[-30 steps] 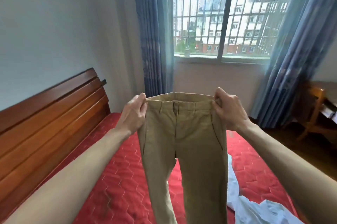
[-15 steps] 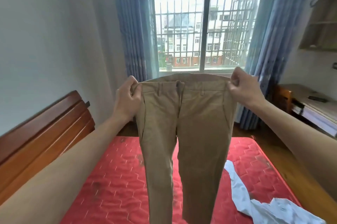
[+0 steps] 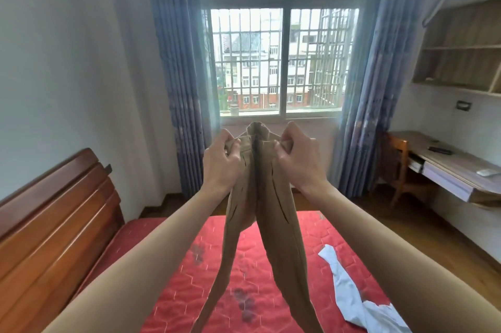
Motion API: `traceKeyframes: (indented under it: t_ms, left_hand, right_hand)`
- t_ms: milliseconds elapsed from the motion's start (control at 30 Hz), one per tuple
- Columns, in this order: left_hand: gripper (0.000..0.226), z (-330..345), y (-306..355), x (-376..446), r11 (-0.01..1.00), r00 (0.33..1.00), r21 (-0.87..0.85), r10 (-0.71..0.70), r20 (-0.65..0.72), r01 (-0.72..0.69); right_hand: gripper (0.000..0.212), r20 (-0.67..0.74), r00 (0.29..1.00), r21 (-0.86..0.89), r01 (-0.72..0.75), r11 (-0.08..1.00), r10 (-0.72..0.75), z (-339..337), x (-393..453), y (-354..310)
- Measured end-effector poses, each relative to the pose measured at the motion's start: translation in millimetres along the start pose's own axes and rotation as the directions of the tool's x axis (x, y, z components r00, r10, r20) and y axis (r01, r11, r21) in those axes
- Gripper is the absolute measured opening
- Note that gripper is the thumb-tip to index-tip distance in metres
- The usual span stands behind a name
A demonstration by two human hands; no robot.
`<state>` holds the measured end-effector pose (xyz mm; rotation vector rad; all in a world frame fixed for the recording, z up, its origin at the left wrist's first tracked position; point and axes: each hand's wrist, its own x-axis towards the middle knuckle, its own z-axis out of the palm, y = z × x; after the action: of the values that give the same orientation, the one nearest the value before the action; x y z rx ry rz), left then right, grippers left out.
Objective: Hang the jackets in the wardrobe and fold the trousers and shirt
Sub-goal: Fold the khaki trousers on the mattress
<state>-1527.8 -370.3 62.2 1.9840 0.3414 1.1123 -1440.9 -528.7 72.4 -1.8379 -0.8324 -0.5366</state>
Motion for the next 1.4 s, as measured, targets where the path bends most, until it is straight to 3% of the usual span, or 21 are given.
traceKeyframes:
  t_ms: [200,367,533,633,733,867,1000,1133,1267,1400]
  left_hand:
    - [0.022,12,12,-15,0.999,0.999,-0.029,0.024,0.048,-0.022]
    - [0.021,13,8,-19,0.998,0.997,-0.037,-0.052,0.061,0.055]
    - [0.021,18,13,-21,0.977,0.984,-0.145,-0.138,0.115,0.154]
    - [0.022,18,19,-21,0.946,0.979,-0.264,-0.162,0.125,0.190]
    - [0.036,18,30,-26,0.949,0.979,-0.282,-0.091,0.185,0.141]
    - [0.019,19,28,-35,0.970,0.978,-0.226,-0.048,0.203,0.094]
    - [0.021,16,18,-42,0.946,0.975,-0.290,-0.090,0.201,0.147]
    - [0.023,22,19,-53,0.915,0.979,-0.359,-0.139,0.148,0.184]
    - [0.020,30,30,-59,0.926,0.998,-0.373,-0.045,0.039,0.056]
    - [0.020,28,31,-54,0.935,0.999,-0.355,0.032,0.019,-0.023]
  right_hand:
    - [0.019,0.018,0.998,0.101,0.064,0.993,-0.066,15,-5,-9]
    - [0.019,0.143,0.990,0.452,-0.082,0.888,0.019,20,-19,3]
    - [0.028,0.108,0.994,0.399,-0.014,0.917,-0.032,37,-40,22]
    - [0.054,0.000,0.999,0.330,-0.042,0.943,0.044,43,-44,31]
    - [0.075,-0.098,0.993,0.334,-0.033,0.942,0.069,49,-44,33]
    - [0.075,-0.099,0.995,0.265,0.023,0.964,0.004,55,-42,35]
    - [0.080,-0.013,0.998,0.239,0.062,0.969,-0.061,53,-46,37]
    - [0.088,0.052,0.998,0.299,-0.040,0.954,0.026,47,-48,31]
    - [0.079,0.055,0.998,0.359,-0.026,0.933,0.007,45,-55,25]
    - [0.069,0.007,1.000,0.350,0.007,0.937,-0.010,42,-57,29]
